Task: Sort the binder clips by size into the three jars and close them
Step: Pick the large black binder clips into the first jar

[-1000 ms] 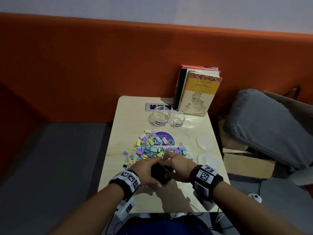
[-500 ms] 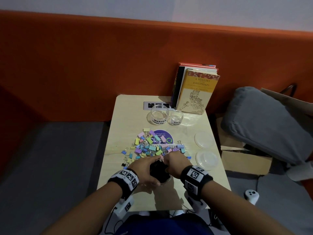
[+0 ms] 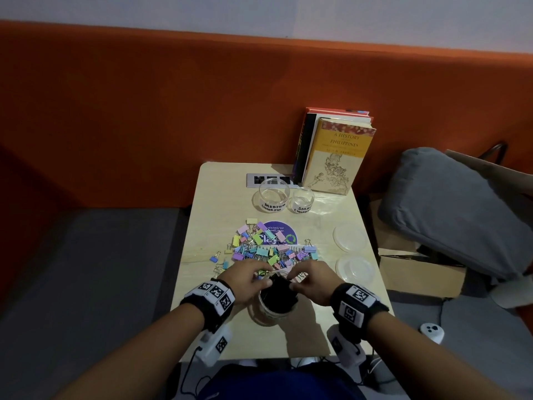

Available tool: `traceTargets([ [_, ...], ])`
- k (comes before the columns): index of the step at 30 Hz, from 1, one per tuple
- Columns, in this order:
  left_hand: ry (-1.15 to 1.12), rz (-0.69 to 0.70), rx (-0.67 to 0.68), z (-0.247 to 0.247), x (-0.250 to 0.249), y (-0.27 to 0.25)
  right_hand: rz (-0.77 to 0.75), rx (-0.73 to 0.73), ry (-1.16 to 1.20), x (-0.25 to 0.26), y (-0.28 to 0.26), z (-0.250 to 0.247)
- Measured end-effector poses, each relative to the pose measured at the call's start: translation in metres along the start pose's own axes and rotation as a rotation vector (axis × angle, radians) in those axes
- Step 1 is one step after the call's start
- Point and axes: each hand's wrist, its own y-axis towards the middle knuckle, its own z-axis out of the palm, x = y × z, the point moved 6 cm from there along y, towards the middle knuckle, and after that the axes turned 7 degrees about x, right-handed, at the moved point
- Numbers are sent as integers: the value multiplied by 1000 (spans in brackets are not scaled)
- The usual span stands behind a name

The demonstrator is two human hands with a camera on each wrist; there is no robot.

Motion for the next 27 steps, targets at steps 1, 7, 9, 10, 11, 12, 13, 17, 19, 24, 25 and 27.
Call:
traceTargets([
  [1, 3, -7, -5, 1, 0, 2, -8, -11, 23, -2, -1, -1],
  [7, -16, -48, -67, 3, -4, 14, 23, -7, 106, -5, 2, 3],
  [9, -36, -57, -52, 4, -1, 18, 29, -25, 80, -5, 6, 2],
  [10, -33, -55, -43, 4, 0, 20, 33, -26, 67, -5, 7, 3],
  [11, -26, -55, -41, 4, 1, 22, 34, -21, 46, -4, 9, 4],
  [12, -14, -56, -38, 4, 1, 23, 34, -14, 19, -3, 10, 6],
  [13, -2, -59, -37, 4, 1, 24, 30, -9, -6, -2, 11, 8],
  [17, 3, -43, -17, 4, 0, 25, 1, -22, -5, -3, 8, 5],
  [19, 17, -21, -5, 1, -1, 21, 0, -13, 18, -6, 6, 4],
  [24, 70, 18, 151, 3, 1, 3, 50, 147, 106, -8, -2, 16],
  [25, 112, 18, 200, 7, 2, 0, 45, 191, 53, -7, -3, 21],
  [27, 202, 19, 265, 16, 3, -4, 40, 217, -67, -5, -2, 27],
])
